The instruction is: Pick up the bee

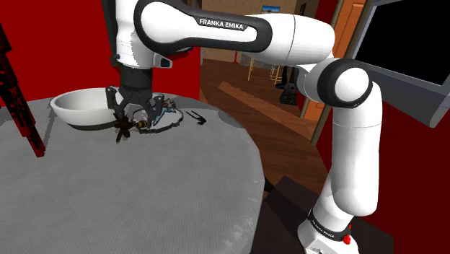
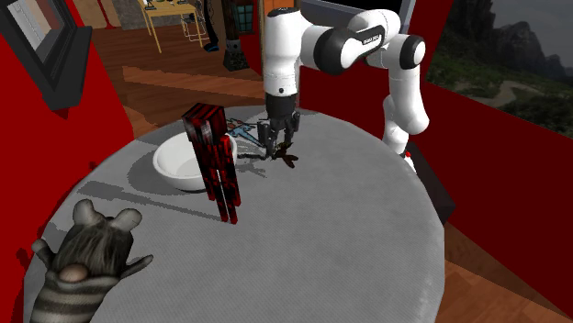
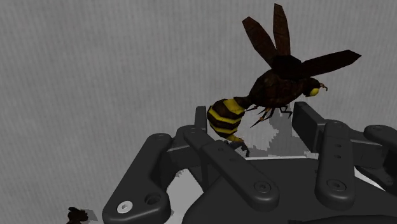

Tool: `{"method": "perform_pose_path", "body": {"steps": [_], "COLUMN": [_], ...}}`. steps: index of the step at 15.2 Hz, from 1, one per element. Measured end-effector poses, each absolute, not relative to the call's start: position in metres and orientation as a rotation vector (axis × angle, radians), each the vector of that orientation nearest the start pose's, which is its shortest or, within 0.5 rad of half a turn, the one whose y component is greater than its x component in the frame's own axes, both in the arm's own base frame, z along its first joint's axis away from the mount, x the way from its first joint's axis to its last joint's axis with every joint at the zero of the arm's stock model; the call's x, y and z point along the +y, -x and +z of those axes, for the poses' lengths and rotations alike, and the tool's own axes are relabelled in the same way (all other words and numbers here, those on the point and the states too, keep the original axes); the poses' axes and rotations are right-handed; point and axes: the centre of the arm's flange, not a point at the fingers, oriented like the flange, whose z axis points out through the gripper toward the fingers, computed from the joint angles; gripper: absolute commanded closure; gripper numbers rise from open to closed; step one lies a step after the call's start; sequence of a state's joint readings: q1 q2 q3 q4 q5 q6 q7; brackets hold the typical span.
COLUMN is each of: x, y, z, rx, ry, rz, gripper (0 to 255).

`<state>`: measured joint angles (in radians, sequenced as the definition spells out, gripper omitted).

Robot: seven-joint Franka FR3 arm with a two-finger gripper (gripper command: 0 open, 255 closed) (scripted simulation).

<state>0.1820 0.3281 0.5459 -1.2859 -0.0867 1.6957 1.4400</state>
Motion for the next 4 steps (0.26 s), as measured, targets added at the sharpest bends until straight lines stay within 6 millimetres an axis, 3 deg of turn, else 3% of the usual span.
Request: {"method": "perform_pose_path", "body": {"steps": [4], "x": [0.381], "y": [-0.531], "z": [0.616], "rx": [1.084], "ry": [2.788], "rz": [0.016], "gripper": [255]}}
